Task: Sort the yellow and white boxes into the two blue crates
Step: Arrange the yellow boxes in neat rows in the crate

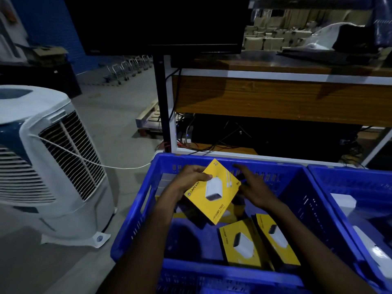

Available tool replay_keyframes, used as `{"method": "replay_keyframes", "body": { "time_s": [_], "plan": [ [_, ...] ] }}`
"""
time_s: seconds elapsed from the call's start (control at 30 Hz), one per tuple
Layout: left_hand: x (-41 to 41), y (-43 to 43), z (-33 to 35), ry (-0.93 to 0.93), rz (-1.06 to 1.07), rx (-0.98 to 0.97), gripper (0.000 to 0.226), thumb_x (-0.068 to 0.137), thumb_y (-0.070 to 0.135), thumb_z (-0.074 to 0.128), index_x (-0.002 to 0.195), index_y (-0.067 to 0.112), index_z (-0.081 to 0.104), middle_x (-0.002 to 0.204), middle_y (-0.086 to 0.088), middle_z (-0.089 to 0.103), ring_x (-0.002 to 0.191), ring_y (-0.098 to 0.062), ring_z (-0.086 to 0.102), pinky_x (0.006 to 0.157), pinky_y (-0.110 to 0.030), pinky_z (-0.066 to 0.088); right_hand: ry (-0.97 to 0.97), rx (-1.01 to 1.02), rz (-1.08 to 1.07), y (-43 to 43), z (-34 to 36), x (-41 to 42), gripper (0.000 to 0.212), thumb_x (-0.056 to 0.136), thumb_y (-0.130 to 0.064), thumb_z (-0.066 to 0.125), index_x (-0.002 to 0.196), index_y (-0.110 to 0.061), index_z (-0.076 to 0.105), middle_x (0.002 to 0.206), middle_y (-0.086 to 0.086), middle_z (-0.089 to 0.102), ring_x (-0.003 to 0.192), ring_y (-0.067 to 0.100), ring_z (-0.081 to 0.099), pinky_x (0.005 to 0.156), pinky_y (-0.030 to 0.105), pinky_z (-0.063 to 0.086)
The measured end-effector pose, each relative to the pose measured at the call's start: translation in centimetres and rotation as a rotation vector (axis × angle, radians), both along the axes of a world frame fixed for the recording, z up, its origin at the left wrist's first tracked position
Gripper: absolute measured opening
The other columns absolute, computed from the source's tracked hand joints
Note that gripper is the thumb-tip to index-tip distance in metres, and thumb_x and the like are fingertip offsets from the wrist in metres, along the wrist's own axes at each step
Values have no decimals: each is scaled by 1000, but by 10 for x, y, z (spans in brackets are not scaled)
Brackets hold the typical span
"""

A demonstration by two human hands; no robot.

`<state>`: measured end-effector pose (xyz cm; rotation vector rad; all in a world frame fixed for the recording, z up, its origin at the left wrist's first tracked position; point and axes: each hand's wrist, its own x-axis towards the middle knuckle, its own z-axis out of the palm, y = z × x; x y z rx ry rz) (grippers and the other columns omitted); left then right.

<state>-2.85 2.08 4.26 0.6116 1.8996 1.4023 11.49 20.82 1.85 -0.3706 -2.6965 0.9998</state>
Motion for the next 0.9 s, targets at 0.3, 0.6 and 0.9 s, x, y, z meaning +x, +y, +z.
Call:
{"method": "replay_keyframes", "body": {
  "time_s": [0.3, 0.6, 0.9],
  "plan": [
    [-11, -16, 12, 461, -270, -346, 59, 76, 23, 81, 131, 24, 59, 124, -3, 63, 108, -22, 60, 90, -39, 49, -72, -165, 38, -25, 6, -8, 28, 99, -24, 51, 126, -28, 55, 95, 3, 68, 80, 17, 65, 61, 25, 50],
    [-14, -34, 3, 728, -398, -703, 57, 69, 21, 84, 117, 29, 56, 123, 0, 56, 108, -20, 54, 90, -36, 50, -395, -67, 221, -51, 12, -39, 23, 96, -23, 56, 118, -19, 55, 94, 7, 69, 76, 20, 69, 61, 35, 59],
    [-10, -39, -25, 960, -418, -974, 73, 69, 20, 79, 129, 23, 39, 135, -10, 41, 120, -32, 44, 99, -48, 41, -413, 136, 245, -71, -14, -45, 26, 92, -27, 58, 114, -16, 52, 111, 8, 64, 100, 27, 61, 82, 42, 53]
  ]
}}
